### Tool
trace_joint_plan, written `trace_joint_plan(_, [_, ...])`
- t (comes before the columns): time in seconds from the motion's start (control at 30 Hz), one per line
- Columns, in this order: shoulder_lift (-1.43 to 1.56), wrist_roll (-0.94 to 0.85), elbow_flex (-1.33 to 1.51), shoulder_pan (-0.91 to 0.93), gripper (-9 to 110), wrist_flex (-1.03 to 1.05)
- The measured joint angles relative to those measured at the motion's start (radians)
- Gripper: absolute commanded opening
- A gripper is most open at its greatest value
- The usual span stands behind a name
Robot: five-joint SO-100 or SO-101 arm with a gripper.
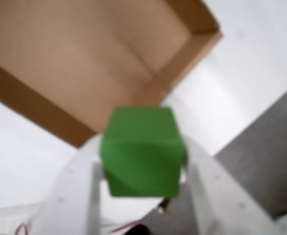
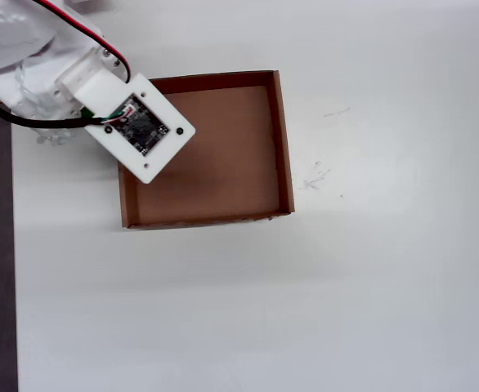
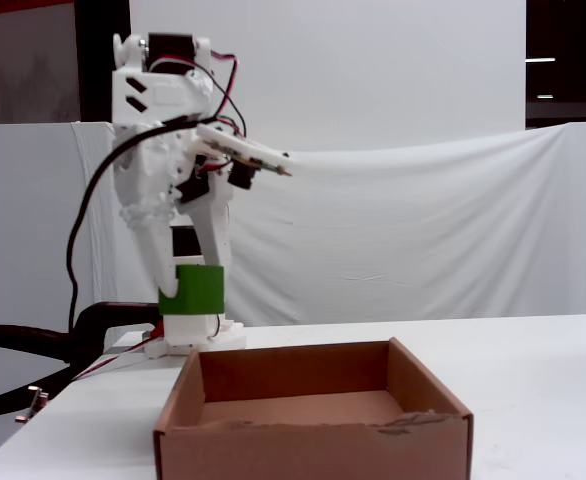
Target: Grasp a green cube and put it in a box.
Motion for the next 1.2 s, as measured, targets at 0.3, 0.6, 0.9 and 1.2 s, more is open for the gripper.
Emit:
trace_joint_plan(0.3, [-0.008, 0.0, 0.169, -0.087, 10, -0.212])
trace_joint_plan(0.6, [-0.023, -0.032, 0.245, -0.118, 10, -0.252])
trace_joint_plan(0.9, [-0.129, -0.032, 0.247, -0.123, 10, -0.253])
trace_joint_plan(1.2, [-0.222, -0.032, 0.181, -0.137, 10, -0.258])
